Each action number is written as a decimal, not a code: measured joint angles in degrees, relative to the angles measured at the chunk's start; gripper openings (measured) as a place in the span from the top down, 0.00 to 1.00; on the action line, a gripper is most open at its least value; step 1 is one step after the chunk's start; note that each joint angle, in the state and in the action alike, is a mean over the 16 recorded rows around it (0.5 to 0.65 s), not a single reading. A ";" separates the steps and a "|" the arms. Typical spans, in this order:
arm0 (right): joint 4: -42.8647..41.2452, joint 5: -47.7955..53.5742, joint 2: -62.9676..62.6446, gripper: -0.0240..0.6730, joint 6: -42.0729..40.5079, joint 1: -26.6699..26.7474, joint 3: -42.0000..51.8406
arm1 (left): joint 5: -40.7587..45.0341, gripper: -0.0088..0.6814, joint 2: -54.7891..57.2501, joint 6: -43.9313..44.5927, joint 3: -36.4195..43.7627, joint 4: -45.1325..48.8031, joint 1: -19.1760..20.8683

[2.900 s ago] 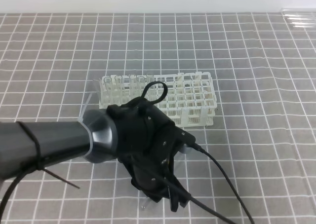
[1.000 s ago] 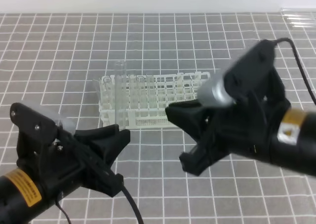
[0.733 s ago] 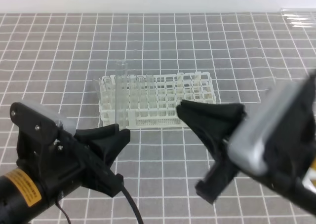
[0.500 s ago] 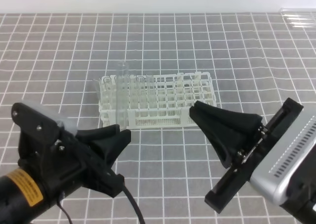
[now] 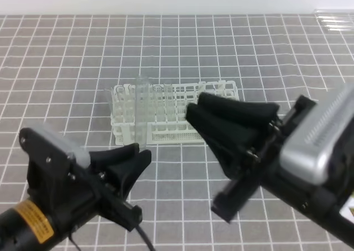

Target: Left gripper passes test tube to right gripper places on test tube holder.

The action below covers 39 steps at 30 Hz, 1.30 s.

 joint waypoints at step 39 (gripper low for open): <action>2.36 2.36 16.25 0.32 3.98 0.00 -11.88 | -22.13 0.86 -0.04 -5.65 8.47 10.97 0.02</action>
